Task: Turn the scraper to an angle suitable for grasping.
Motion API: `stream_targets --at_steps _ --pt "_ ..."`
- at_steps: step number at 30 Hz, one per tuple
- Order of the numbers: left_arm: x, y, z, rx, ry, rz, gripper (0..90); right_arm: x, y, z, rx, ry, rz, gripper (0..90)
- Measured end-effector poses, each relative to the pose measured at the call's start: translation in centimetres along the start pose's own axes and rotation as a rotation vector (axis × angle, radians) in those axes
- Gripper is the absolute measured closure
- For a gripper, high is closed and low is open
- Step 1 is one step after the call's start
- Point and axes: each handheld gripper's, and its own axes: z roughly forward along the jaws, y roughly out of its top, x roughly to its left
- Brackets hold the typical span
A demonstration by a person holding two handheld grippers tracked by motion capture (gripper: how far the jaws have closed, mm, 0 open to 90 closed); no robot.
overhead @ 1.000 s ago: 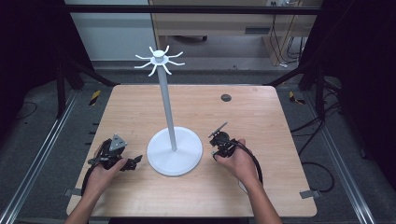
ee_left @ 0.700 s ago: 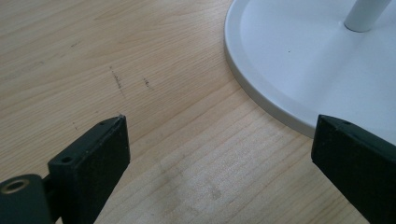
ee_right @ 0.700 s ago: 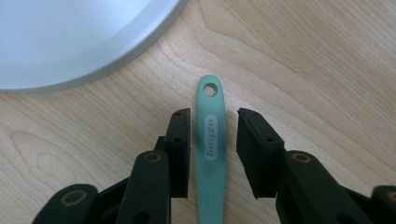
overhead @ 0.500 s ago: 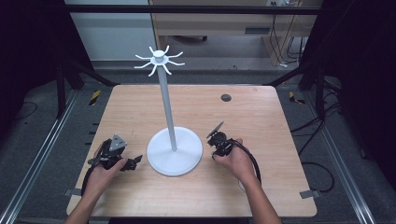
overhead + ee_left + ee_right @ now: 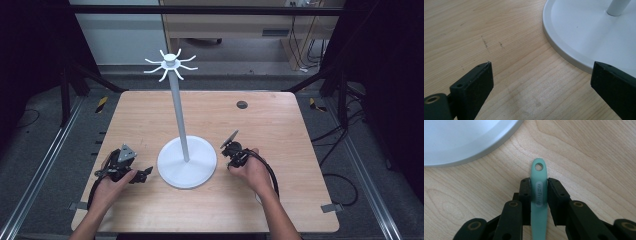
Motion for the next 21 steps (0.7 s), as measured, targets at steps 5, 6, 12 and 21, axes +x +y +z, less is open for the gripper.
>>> stream_targets --at_steps 5,6,12,21 --pt "0.0 0.0 0.0 0.0 0.001 -0.001 4.2 -0.3 -0.4 -0.8 -0.047 -0.004 0.009 74.2" --pt "0.0 0.0 0.0 0.001 0.0 0.0 4.2 -0.3 -0.5 -1.1 -0.065 0.001 0.02 74.2" --pt "-0.1 0.0 0.0 0.005 0.002 0.007 4.2 -1.2 -1.8 -4.7 -0.186 -0.009 0.051 74.2" --pt "0.0 -0.1 0.0 0.005 0.003 0.005 4.2 -1.6 -3.2 -8.0 -0.293 -0.014 0.076 74.5"
